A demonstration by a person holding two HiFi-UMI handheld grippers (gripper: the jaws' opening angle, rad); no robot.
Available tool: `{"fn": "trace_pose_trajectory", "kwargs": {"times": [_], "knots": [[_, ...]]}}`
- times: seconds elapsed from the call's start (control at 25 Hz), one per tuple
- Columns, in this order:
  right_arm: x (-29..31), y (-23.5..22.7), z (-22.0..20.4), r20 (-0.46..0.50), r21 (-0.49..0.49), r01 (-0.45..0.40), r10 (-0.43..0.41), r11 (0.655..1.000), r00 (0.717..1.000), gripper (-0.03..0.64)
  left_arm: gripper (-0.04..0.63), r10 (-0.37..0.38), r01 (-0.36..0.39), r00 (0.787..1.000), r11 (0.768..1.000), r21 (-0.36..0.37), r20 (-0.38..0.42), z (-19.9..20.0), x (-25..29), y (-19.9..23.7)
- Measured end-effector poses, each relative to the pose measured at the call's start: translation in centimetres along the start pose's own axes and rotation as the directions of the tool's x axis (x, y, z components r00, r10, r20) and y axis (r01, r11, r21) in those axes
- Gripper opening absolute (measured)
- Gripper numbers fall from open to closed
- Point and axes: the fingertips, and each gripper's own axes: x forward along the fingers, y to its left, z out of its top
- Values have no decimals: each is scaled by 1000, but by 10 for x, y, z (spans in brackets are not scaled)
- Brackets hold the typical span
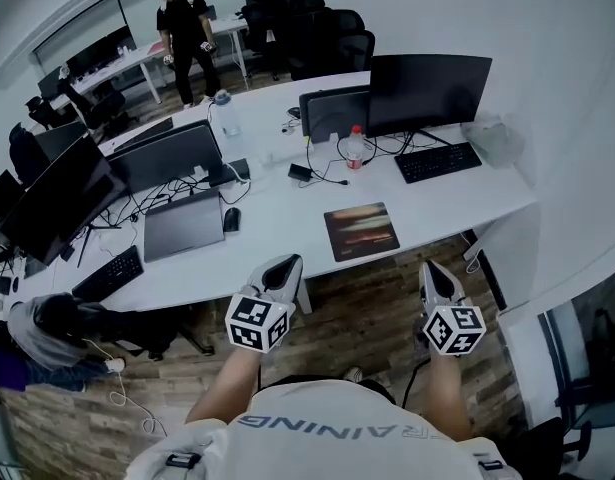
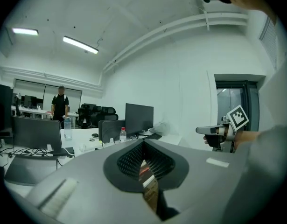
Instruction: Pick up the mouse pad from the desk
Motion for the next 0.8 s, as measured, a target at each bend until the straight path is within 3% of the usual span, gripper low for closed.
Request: {"fn": "trace_pose_trajectory", "kwargs": {"times": [0.28, 0.44, 0.8], "knots": [[29, -73, -4, -35, 18, -13, 13, 1000, 999, 12, 0, 40, -41, 999, 999, -17, -23, -8, 64, -24], [46, -87, -12, -59, 36, -30, 32, 999, 998, 12, 0, 55, -57, 997, 998, -32, -53, -13, 84, -21], [111, -98, 0, -96, 1, -64, 64, 998, 993, 12, 0, 56, -59, 998, 997, -59, -41, -5, 140, 15]]}}
